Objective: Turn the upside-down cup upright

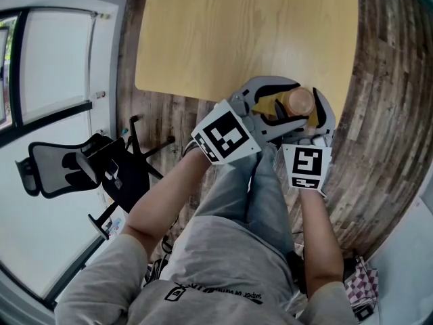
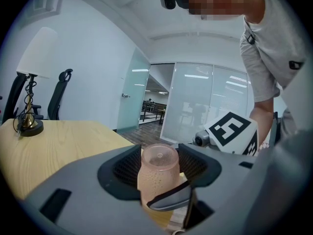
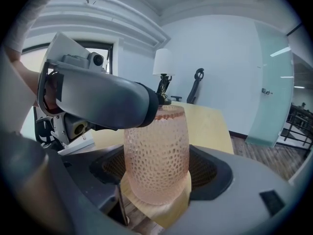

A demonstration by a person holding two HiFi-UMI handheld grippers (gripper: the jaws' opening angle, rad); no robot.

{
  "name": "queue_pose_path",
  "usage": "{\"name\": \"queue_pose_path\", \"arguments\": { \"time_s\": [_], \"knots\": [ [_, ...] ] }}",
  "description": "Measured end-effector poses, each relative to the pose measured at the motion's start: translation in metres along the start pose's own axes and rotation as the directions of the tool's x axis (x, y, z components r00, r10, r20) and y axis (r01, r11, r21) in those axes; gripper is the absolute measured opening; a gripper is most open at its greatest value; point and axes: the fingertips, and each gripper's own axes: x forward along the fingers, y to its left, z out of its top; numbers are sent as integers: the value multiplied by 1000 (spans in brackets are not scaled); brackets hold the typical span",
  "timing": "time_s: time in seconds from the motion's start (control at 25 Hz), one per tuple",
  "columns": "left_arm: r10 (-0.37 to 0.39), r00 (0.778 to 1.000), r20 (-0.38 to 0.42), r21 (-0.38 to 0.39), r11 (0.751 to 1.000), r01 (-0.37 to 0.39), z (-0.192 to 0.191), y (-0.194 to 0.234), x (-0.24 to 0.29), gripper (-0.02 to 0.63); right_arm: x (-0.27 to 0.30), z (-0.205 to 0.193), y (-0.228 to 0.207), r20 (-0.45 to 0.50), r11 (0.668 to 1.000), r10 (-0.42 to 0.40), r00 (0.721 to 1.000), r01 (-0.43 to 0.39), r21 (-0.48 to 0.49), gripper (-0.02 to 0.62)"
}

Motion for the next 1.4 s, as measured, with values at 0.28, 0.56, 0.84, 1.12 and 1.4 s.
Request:
{"name": "queue_pose_path", "arguments": {
  "time_s": [0.28, 0.56, 0.84, 1.12, 1.4],
  "knots": [
    [-13, 1000, -3, -7, 1000, 13, -5, -1, 2, 241, 4, -7, 1, -15, 1000, 1, 1000, -1, 24, 360],
    [-21, 1000, 0, -16, 1000, 21, -7, -2, 3, 238, 8, -9, 1, -22, 1000, 2, 1000, -1, 31, 360],
    [-28, 1000, 2, -20, 999, 28, -9, -5, 4, 236, 8, -13, 1, -31, 1000, 3, 1000, -2, 28, 360],
    [-28, 1000, 11, -28, 999, 28, -10, -4, 4, 209, 10, -17, 4, -41, 1000, 9, 999, -8, 20, 360],
    [-25, 1000, 8, -31, 999, 26, -12, -3, 5, 206, 12, -20, 5, -47, 1000, 13, 999, -12, 19, 360]
  ]
}}
